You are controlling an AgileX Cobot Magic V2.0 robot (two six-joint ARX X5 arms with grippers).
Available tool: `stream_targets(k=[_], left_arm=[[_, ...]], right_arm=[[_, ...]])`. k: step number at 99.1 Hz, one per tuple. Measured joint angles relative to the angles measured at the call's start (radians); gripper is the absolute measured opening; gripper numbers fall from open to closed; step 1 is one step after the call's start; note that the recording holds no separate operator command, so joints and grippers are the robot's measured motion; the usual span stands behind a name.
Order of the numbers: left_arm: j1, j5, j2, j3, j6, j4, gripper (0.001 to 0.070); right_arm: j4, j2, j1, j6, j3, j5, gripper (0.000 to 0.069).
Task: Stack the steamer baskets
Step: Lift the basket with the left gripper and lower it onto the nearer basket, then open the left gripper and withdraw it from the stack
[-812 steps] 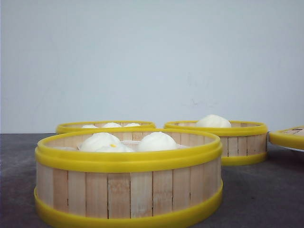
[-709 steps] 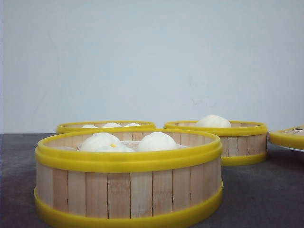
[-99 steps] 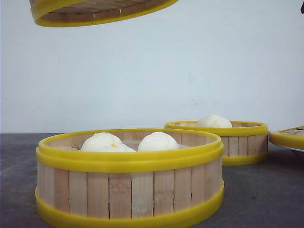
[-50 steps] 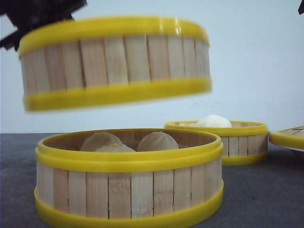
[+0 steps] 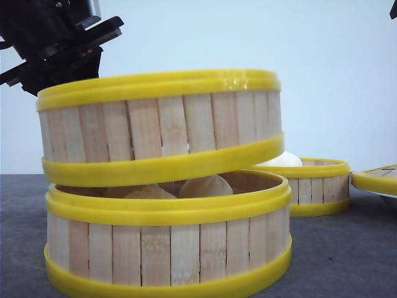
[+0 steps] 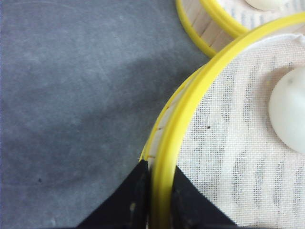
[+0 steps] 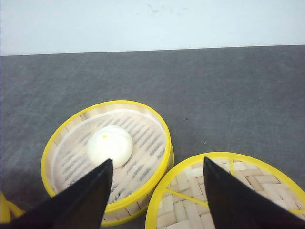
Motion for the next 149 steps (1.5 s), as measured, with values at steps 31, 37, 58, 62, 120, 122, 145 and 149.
stream_targets(k=[31, 37, 58, 62, 120, 122, 145, 149], left_arm=[[-0.011, 0.0, 0.026, 0.0, -0.007, -0.018, 0.0023], [-0.018, -0.004, 0.034, 0.0, -0.007, -0.019, 0.0023], [-0.029, -0.016, 0.065, 0.0, -0.009, -0.015, 0.0023], [-0.029, -0.018, 0.07, 0.0, -0.011, -0.012, 0.0023], [-0.047, -0.045, 0.08, 0.0, -0.024, -0.002, 0.0023], [-0.048, -0.046, 0.08, 0.0, -0.024, -0.003, 0.0023], [-0.05, -0.046, 0.08, 0.001, -0.031, -0.006, 0.0042], [-0.051, -0.04, 0.081, 0.001, -0.036, -0.017, 0.0076]], right_arm=[[0.0, 0.007, 0.0, 0.002, 0.0, 0.0, 0.0372], [0.0, 0.008, 0.0, 0.002, 0.0, 0.0, 0.0372], [0.0, 0.008, 0.0, 0.002, 0.0, 0.0, 0.0372], [0.0, 0.008, 0.0, 0.002, 0.0, 0.0, 0.0372], [-0.003, 0.008, 0.0, 0.002, 0.0, 0.0, 0.0372], [-0.003, 0.008, 0.0, 0.002, 0.0, 0.0, 0.0372], [-0.005, 0.01, 0.0, 0.002, 0.0, 0.0, 0.0372], [-0.005, 0.01, 0.0, 0.002, 0.0, 0.0, 0.0372]])
